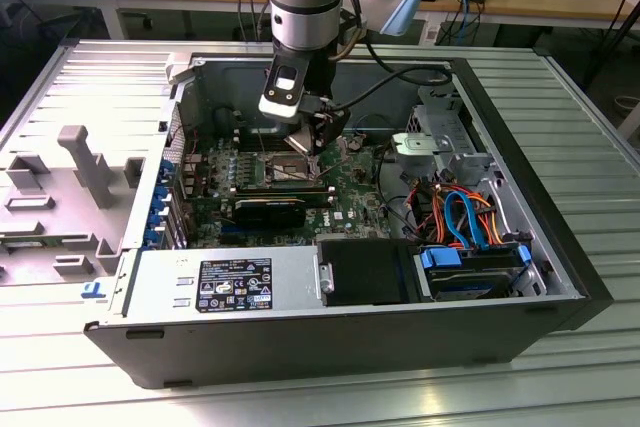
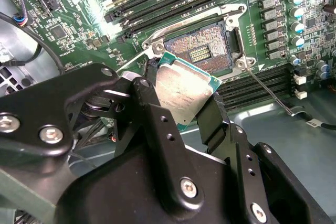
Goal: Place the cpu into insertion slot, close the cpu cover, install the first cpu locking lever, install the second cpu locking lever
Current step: 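Place the cpu into insertion slot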
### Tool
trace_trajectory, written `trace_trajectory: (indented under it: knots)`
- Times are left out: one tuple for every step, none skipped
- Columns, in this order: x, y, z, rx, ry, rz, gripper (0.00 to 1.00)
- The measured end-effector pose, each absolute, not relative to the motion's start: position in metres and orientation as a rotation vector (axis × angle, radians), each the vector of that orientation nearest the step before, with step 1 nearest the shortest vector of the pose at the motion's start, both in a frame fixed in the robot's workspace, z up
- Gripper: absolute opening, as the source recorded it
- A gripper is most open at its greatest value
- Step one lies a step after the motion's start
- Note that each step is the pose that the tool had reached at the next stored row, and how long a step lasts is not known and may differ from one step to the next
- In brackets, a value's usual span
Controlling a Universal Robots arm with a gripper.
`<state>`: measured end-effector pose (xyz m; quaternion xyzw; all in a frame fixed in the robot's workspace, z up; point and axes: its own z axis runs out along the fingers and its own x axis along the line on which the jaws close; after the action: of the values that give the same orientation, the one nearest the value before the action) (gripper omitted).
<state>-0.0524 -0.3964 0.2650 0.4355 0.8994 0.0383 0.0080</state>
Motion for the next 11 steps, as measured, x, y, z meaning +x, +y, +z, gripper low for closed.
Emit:
trace_trajectory:
  knots:
    - [-0.0524,-0.3964,0.2649,1.364,2.81,0.12,0.55]
    - [-0.0524,-0.3964,0.2649,1.366,2.808,0.12,0.55]
    - [-0.0524,-0.3964,0.2648,1.368,2.807,0.12,0.55]
    - [-0.0524,-0.3964,0.2648,1.37,2.807,0.12,0.55]
    - [-0.0524,-0.3964,0.2647,1.372,2.805,0.12,0.55]
    - [-0.0524,-0.3964,0.2647,1.374,2.804,0.12,0.55]
    - [-0.0524,-0.3964,0.2647,1.376,2.804,0.12,0.55]
    - [-0.0524,-0.3964,0.2646,1.378,2.802,0.12,0.55]
    - [-0.0524,-0.3964,0.2646,1.379,2.802,0.12,0.55]
    - [-0.0524,-0.3964,0.2645,1.383,2.799,0.12,0.55]
    - [-0.0524,-0.3964,0.2644,1.385,2.799,0.12,0.55]
